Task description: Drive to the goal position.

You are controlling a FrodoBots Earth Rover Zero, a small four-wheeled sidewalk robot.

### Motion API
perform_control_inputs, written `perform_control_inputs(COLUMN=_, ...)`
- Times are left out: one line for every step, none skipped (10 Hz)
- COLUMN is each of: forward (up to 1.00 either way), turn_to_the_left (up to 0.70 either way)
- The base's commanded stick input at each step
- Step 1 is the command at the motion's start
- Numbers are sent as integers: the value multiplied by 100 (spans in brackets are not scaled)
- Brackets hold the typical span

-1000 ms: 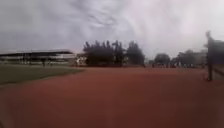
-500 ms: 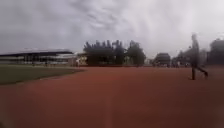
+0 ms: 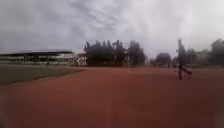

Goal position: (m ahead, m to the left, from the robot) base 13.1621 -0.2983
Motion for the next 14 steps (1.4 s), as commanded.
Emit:
perform_control_inputs(forward=50, turn_to_the_left=0)
perform_control_inputs(forward=50, turn_to_the_left=0)
perform_control_inputs(forward=50, turn_to_the_left=0)
perform_control_inputs(forward=50, turn_to_the_left=0)
perform_control_inputs(forward=50, turn_to_the_left=0)
perform_control_inputs(forward=50, turn_to_the_left=0)
perform_control_inputs(forward=50, turn_to_the_left=0)
perform_control_inputs(forward=50, turn_to_the_left=0)
perform_control_inputs(forward=50, turn_to_the_left=0)
perform_control_inputs(forward=50, turn_to_the_left=0)
perform_control_inputs(forward=50, turn_to_the_left=0)
perform_control_inputs(forward=50, turn_to_the_left=0)
perform_control_inputs(forward=50, turn_to_the_left=0)
perform_control_inputs(forward=50, turn_to_the_left=0)
